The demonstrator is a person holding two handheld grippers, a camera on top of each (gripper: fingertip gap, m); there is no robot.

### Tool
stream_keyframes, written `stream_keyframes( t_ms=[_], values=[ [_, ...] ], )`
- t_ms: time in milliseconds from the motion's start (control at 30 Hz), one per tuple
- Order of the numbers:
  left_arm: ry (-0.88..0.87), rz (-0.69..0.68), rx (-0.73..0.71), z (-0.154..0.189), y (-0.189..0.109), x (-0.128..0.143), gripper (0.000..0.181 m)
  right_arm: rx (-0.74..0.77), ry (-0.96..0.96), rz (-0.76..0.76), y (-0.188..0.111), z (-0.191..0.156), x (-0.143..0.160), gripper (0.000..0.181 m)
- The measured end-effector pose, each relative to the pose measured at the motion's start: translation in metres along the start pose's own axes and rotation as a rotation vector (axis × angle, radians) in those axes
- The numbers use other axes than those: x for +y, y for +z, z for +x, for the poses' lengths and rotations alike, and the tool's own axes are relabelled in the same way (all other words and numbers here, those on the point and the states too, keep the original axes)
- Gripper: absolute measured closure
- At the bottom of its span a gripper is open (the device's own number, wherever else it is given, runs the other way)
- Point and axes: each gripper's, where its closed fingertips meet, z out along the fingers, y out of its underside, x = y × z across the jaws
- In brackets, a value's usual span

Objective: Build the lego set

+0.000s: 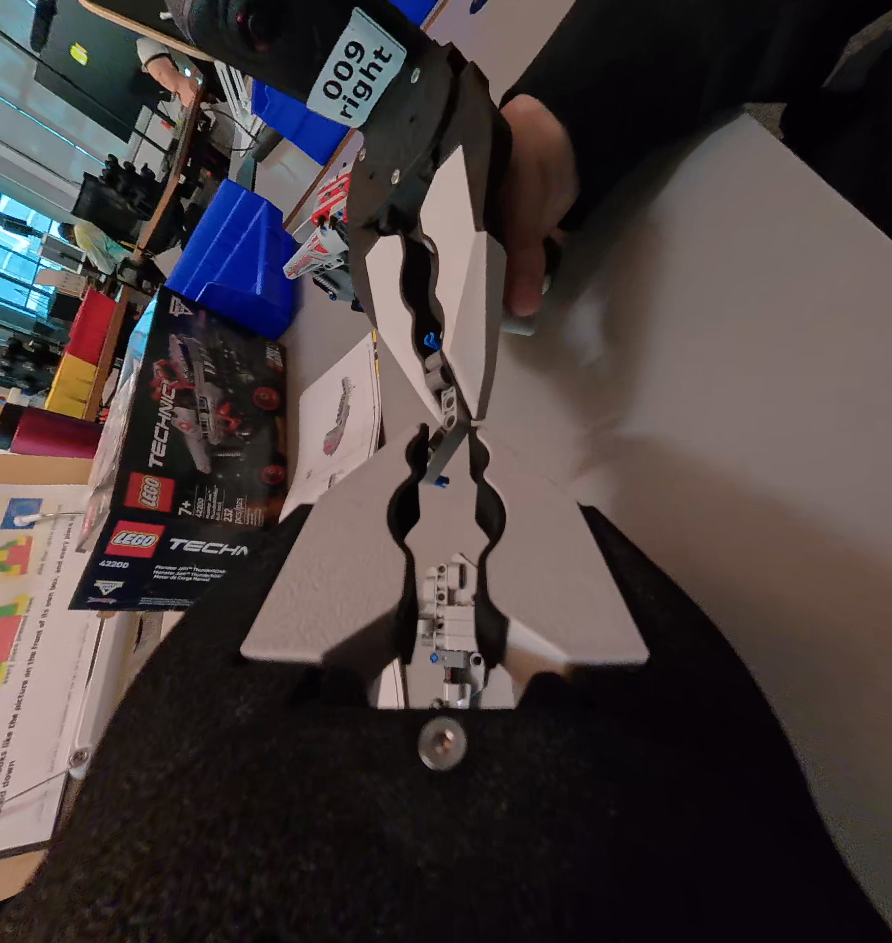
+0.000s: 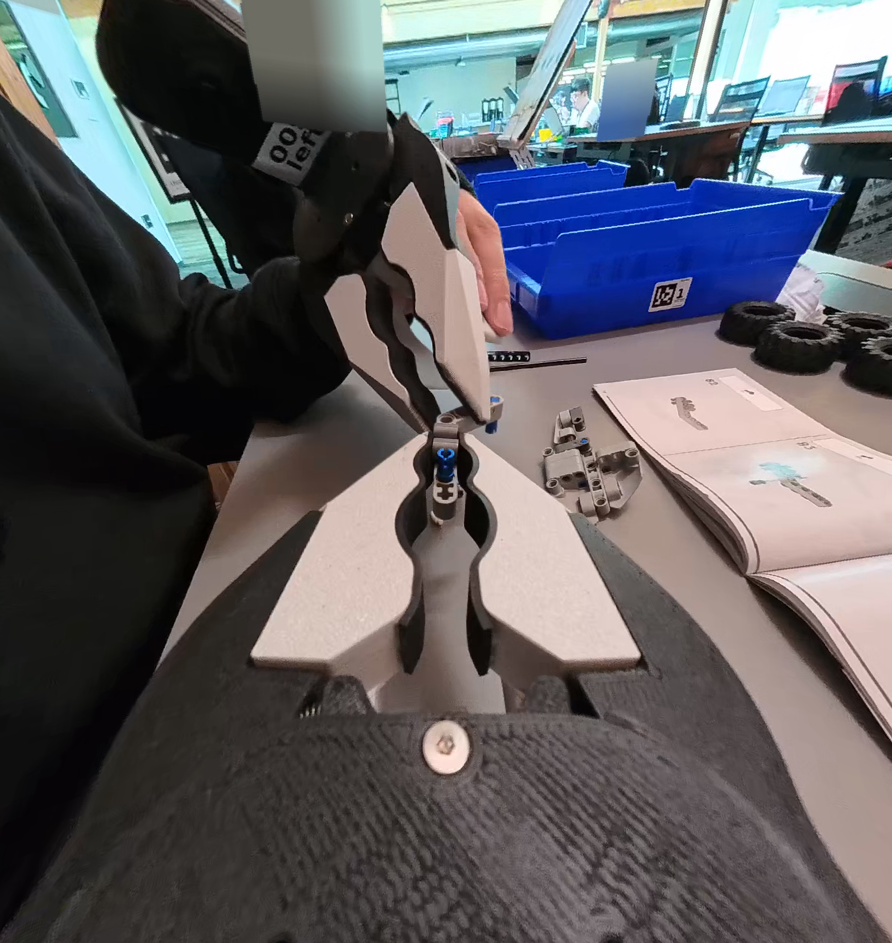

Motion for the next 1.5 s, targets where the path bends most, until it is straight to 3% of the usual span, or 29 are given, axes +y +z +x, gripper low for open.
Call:
stream_keyframes(
  t_ms=[200,400,533,600,900,1067,1233,1300,1500],
  values=[
    [0.132,-0.039,-0.106,-0.006,0.000,-0.005,0.162,-0.037,0.088,0.079,-0.003,-0.002,-0.010,0.176],
    [0.280,-0.099,-0.334,-0.025,0.000,-0.013,0.174,0.001,0.205,0.173,-0.006,0.009,-0.021,0.175],
    [0.208,-0.068,-0.402,-0.027,-0.001,-0.012,0.176,0.080,0.164,0.228,-0.009,0.016,-0.030,0.165],
    [0.164,-0.062,-0.385,-0.023,0.000,-0.008,0.175,0.092,0.159,0.196,-0.007,0.017,-0.025,0.165],
    [-0.205,0.084,-0.335,-0.032,-0.008,0.005,0.176,0.152,0.219,0.225,-0.015,0.028,-0.028,0.135],
    [-0.301,0.144,-0.319,-0.036,-0.014,0.005,0.176,0.136,0.256,0.199,-0.018,0.027,-0.027,0.145],
    [-0.325,0.150,-0.289,-0.033,-0.011,0.005,0.176,0.090,0.327,0.239,-0.016,0.022,-0.033,0.167],
    [-0.342,0.138,-0.265,-0.031,-0.010,0.008,0.176,0.176,0.243,0.201,-0.019,0.031,-0.029,0.156],
    [-0.439,0.141,-0.116,-0.016,-0.006,0.013,0.176,0.333,-0.375,-0.031,-0.022,0.025,-0.019,0.144]
  ],
)
